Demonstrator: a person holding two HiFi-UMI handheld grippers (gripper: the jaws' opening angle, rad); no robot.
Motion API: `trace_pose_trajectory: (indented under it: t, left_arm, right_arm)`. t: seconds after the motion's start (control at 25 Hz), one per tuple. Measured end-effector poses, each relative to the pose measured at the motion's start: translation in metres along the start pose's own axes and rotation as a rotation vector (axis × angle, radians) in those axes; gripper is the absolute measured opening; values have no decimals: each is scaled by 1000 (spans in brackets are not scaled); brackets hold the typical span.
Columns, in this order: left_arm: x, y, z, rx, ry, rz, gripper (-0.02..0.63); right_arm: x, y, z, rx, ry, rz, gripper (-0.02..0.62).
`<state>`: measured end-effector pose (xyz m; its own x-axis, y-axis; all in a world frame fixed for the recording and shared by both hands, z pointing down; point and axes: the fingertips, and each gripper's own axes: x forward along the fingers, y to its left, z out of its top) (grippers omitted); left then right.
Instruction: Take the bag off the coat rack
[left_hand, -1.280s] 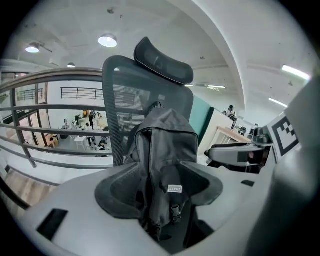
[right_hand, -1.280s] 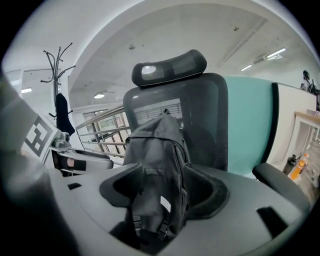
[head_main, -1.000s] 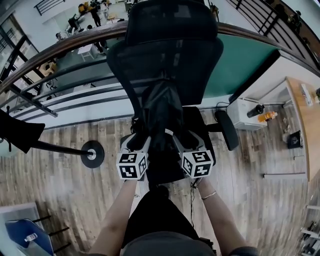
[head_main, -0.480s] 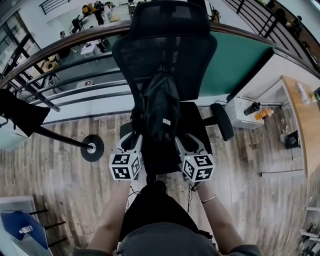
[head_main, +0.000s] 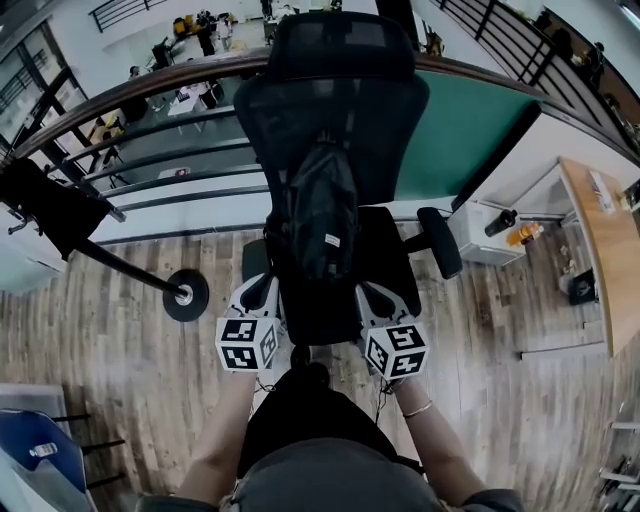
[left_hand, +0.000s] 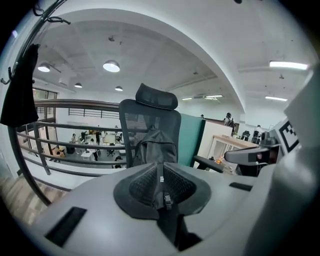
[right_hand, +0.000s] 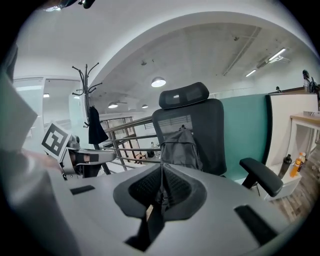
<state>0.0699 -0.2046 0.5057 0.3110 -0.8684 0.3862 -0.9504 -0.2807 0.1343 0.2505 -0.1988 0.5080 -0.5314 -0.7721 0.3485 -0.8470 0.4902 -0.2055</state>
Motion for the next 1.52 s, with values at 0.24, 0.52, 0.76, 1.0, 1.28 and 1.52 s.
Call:
trace_pose_trajectory:
  t: [0.24, 0.52, 0.76, 1.0, 1.28, 1.52]
  left_arm:
    - [-19, -1, 1, -3, -23, 8, 45]
    - [-35, -4, 0, -2, -38, 7, 37]
    - [-41, -7, -1, 5, -40, -2, 35]
    - [-44, -13, -1, 19, -42, -11, 35]
    - [-47, -16, -2, 21, -38, -14, 35]
    - [-47, -18, -3, 24, -33, -14, 35]
  right_arm:
    - [-12, 5, 2, -4, -16, -4, 5]
    - [-25, 9, 11, -40, -50, -1, 3]
    - [-34, -1, 14, -54, -39, -97, 3]
    - [-39, 2, 14, -48, -35, -95, 2]
    - [-46, 9, 15, -34, -72, -53, 2]
    - [-48, 5, 13, -20, -66, -58, 2]
